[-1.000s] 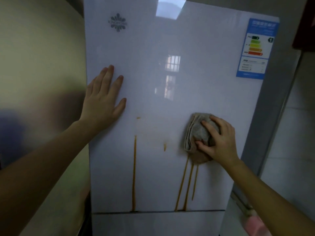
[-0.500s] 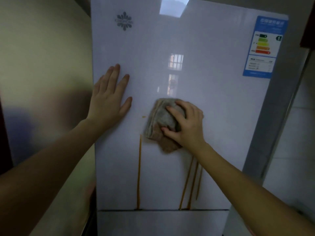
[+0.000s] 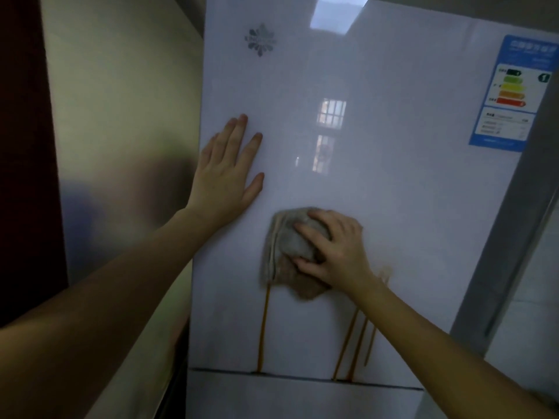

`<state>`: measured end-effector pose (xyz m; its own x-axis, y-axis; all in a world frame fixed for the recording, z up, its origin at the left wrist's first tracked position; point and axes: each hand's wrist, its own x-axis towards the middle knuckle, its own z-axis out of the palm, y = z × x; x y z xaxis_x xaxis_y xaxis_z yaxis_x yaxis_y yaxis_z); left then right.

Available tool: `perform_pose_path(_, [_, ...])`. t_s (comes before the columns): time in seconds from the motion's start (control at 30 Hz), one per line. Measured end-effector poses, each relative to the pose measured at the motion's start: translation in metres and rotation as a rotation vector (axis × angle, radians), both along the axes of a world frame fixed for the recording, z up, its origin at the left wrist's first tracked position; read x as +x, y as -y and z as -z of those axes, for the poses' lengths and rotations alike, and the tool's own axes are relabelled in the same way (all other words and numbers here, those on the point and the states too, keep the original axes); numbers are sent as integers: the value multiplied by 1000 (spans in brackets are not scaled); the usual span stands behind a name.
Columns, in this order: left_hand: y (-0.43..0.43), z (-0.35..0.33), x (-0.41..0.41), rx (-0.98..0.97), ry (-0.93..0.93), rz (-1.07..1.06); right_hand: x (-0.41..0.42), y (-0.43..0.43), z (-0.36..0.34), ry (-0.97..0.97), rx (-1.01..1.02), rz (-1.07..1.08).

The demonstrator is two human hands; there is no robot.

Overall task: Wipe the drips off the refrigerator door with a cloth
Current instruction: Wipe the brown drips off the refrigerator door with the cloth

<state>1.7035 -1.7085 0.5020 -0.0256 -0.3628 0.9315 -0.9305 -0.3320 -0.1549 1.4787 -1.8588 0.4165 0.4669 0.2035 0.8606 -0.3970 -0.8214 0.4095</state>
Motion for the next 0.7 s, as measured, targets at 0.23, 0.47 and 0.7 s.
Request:
perform_pose_path(0.23, [0,0,-3,-4,0,8,-1,-5,-22,185,111,3])
perform_pose_path(0.47, [-1,0,-6,16,-10,-13,-36,14,24,34,54,27])
perform_pose_path(0.7, [-4,-2,-15,58,-57,-8,-72,27,21,105,146,73])
